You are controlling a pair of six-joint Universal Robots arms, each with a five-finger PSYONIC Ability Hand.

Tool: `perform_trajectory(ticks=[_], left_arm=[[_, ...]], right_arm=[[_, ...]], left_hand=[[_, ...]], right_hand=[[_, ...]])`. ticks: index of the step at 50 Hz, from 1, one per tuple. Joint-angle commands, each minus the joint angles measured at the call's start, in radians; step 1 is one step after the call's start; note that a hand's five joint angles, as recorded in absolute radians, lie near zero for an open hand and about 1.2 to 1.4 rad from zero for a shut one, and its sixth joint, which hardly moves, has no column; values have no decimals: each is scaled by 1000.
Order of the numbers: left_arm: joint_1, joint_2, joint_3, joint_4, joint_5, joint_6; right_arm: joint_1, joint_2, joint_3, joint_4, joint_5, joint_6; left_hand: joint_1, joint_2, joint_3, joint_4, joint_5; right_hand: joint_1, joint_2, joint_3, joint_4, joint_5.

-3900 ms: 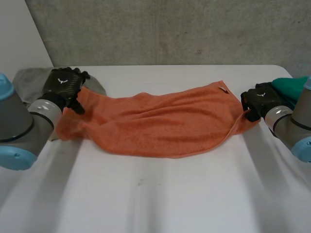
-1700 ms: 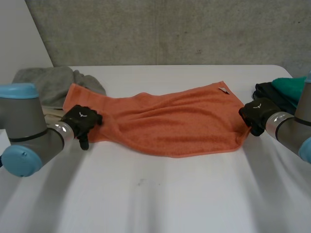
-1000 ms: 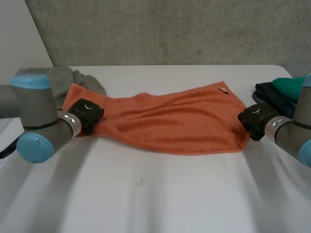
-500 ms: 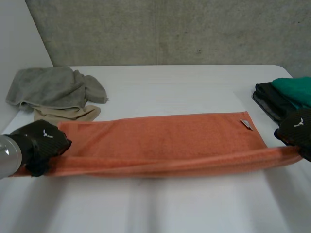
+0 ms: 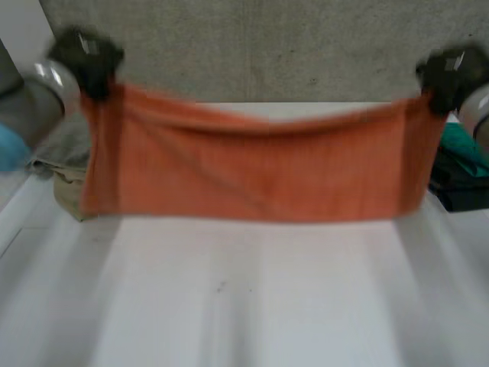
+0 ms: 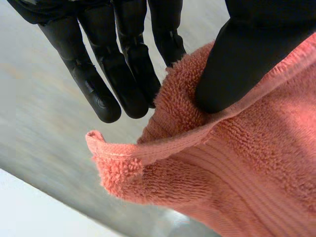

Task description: Fold the laundry.

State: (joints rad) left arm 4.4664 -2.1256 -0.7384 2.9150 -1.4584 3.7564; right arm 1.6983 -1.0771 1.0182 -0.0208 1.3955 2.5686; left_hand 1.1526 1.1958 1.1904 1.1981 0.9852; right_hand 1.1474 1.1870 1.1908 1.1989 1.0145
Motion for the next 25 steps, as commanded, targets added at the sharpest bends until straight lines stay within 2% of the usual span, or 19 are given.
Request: perform_trajectory(ticks=[1, 4, 9, 16, 25], left_arm=[[-15, 39, 214, 222, -62, -207], [-16, 53, 214, 308, -99, -268], [-7, 52, 145, 345, -122, -309], [7, 42, -39, 351, -115, -319], [16, -28, -366, 374, -27, -307]], right_arm=[[10, -33, -87, -378, 19, 217], [20, -50, -76, -513, 48, 274], [21, -43, -66, -535, 63, 272], [27, -18, -37, -430, 33, 268], [7, 69, 60, -185, -24, 213]], left_hand=[[244, 200, 206, 198, 237], [244, 200, 206, 198, 237], [244, 200, 206, 198, 237], [244, 200, 206, 198, 237], [244, 200, 206, 198, 237]], right_hand=[[249, 209, 205, 197, 207], [249, 209, 205, 197, 207], [249, 209, 205, 197, 207], [249, 209, 205, 197, 207], [249, 209, 205, 197, 207]])
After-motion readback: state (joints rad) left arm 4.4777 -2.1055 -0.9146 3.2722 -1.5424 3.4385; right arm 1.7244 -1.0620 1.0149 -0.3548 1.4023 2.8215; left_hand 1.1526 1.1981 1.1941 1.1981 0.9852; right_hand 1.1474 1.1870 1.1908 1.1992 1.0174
